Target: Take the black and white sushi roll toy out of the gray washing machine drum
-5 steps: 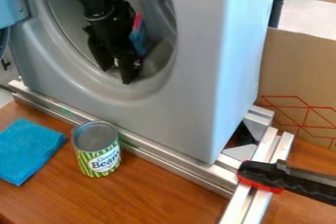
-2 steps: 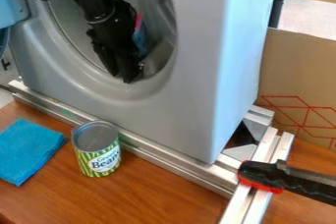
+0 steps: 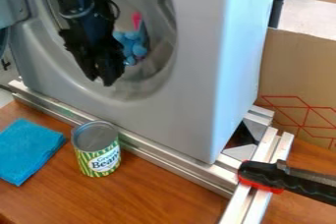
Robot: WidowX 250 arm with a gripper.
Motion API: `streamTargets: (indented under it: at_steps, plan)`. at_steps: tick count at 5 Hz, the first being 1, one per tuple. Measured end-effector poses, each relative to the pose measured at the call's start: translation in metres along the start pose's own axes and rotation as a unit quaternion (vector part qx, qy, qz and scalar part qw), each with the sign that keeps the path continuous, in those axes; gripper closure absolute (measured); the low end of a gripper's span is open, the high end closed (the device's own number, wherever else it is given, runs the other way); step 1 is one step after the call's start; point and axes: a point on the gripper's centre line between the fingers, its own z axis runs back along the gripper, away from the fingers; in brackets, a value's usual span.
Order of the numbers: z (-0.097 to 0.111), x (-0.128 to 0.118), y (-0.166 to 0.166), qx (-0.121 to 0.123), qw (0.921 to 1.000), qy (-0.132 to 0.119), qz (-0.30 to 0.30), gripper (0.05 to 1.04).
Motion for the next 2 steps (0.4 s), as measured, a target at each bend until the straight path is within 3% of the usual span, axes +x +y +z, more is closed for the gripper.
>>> streamTargets:
  at_steps: [1,2]
  plan:
    - [0.014,-0.044,0.0,0.032,0.9923,0.119,0.019,0.594]
    - [0.013,-0.078,-0.034,0.055,0.9775,0.199,-0.045,0.594]
